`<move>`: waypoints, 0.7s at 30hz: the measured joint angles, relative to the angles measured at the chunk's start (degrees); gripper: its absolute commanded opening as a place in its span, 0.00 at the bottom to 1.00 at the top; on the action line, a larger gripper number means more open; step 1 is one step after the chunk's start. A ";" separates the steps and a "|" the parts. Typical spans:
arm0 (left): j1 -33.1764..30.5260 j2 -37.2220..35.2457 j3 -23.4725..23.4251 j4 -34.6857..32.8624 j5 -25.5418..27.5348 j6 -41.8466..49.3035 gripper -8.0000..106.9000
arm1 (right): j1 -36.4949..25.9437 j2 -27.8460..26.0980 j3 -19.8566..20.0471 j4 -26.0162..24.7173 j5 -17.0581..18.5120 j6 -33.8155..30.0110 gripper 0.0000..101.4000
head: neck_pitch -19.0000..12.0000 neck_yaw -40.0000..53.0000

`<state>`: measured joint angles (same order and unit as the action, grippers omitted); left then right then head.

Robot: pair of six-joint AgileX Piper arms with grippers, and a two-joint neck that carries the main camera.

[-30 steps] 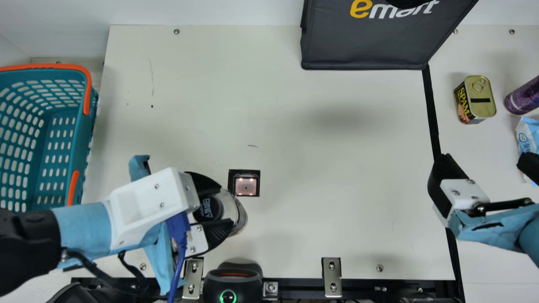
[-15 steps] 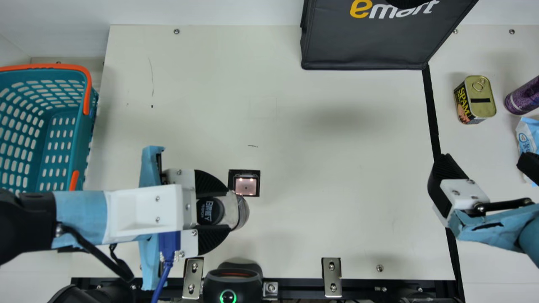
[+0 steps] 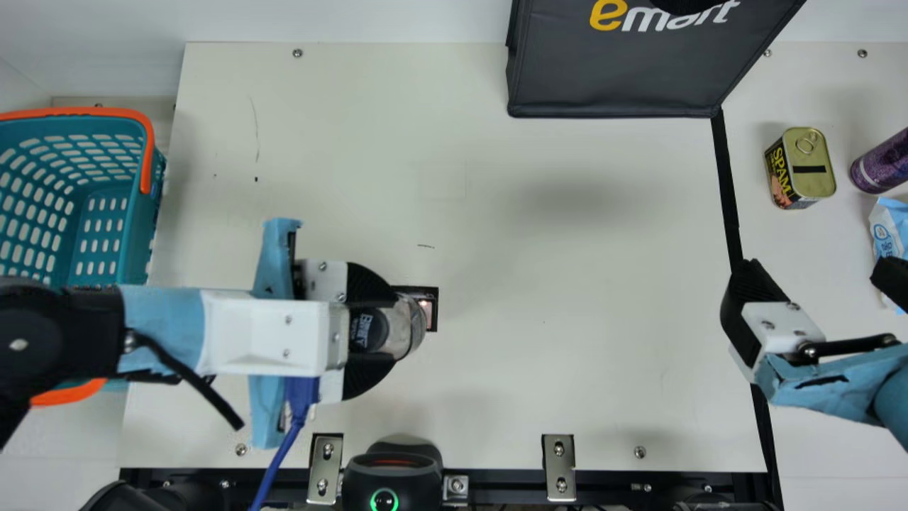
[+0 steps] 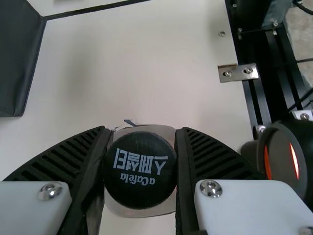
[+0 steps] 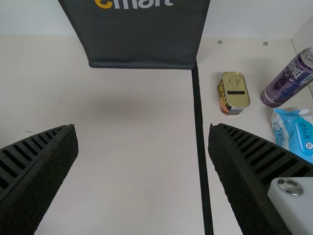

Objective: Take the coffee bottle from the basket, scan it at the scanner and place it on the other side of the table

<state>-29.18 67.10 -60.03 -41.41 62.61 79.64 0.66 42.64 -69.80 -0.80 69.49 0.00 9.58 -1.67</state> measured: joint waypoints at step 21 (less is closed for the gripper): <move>-13.31 20.40 -11.11 5.72 -17.73 -17.00 0.00 | 0.00 0.00 0.00 0.00 0.00 0.00 0.94 | 0.00 0.00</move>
<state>-42.49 87.51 -71.14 -35.69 44.88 62.64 0.66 42.64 -69.80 -0.80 69.49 0.00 9.58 -1.67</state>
